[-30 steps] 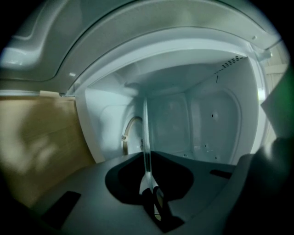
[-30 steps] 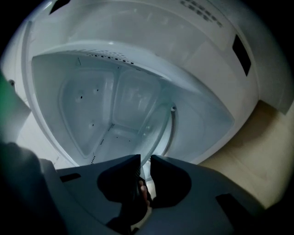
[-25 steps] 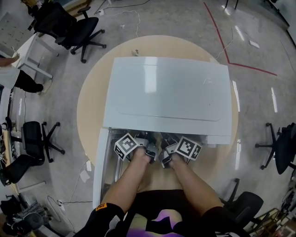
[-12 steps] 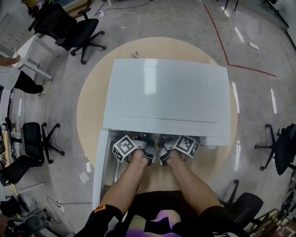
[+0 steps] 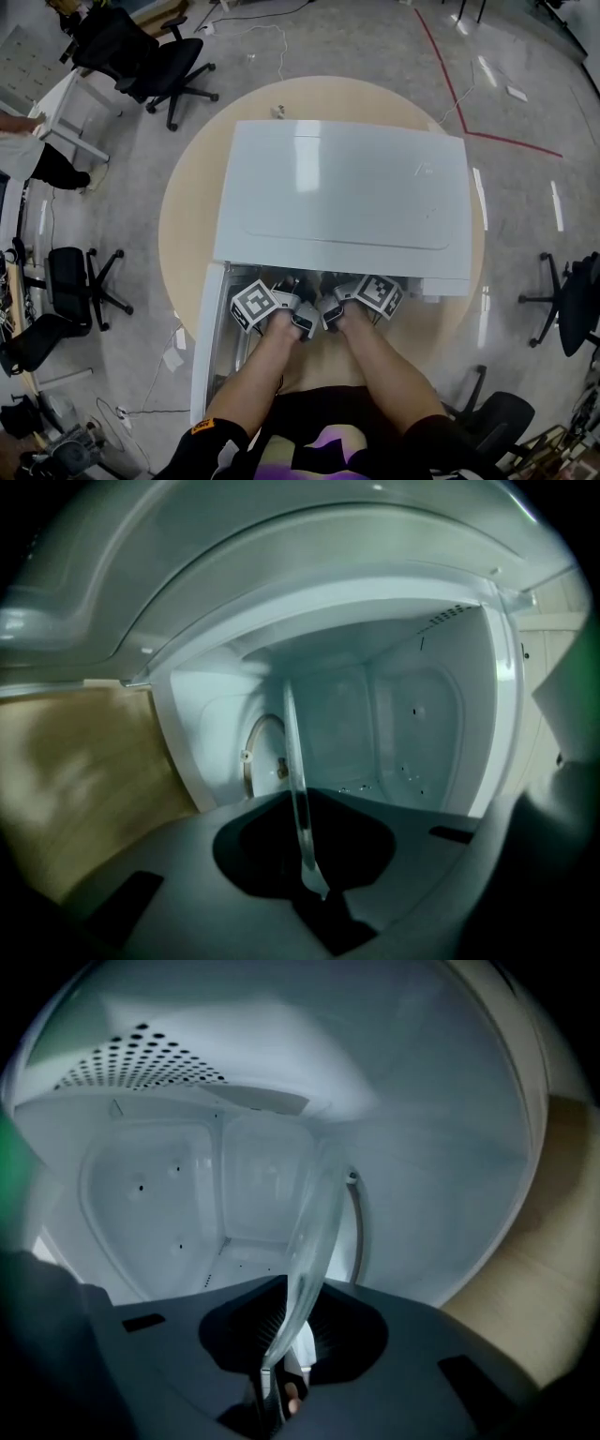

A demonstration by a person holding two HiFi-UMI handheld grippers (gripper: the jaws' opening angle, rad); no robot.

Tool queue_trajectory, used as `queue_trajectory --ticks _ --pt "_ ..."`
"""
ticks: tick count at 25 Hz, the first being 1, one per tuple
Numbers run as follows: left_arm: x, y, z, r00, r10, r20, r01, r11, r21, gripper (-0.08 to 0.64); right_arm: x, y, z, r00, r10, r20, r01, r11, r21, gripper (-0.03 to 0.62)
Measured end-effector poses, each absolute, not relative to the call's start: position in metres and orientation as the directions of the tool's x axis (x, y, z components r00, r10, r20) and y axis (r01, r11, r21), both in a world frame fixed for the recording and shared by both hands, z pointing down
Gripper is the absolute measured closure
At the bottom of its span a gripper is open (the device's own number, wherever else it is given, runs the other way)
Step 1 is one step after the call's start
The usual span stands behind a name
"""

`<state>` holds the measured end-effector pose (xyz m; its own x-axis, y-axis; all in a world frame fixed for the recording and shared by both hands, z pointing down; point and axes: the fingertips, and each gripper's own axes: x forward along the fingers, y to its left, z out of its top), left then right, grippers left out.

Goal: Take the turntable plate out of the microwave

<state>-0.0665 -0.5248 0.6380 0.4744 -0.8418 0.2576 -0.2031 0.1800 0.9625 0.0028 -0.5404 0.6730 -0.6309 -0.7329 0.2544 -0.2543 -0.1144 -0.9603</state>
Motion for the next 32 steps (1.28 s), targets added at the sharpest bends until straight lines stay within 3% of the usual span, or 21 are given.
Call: queue_trajectory --ticks 3,8,15,32 --pt "-0.066 -0.525 0.631 0.48 -0.844 0.241 -0.201 0.162 0.966 0.478 0.013 -0.535 0.699 -0.616 -0.74 0.272 -0.261 -0.133 -0.956 0.526" --pt "-0.066 -0.521 0.623 0.491 -0.844 0.219 -0.187 0.143 0.972 0.474 -0.002 -0.54 0.638 -0.622 -0.765 0.166 -0.198 -0.051 -0.979 0.526" --pt "-0.059 -0.502 0.611 0.502 -0.838 0.213 -0.185 0.136 0.973 0.474 0.005 -0.526 0.617 -0.637 -0.763 0.107 -0.219 0.047 -0.975 0.526" --pt "-0.058 -0.416 0.575 0.531 -0.828 0.178 -0.181 0.094 0.979 0.474 0.007 -0.437 0.585 -0.612 -0.783 0.11 -0.231 0.044 -0.972 0.525"
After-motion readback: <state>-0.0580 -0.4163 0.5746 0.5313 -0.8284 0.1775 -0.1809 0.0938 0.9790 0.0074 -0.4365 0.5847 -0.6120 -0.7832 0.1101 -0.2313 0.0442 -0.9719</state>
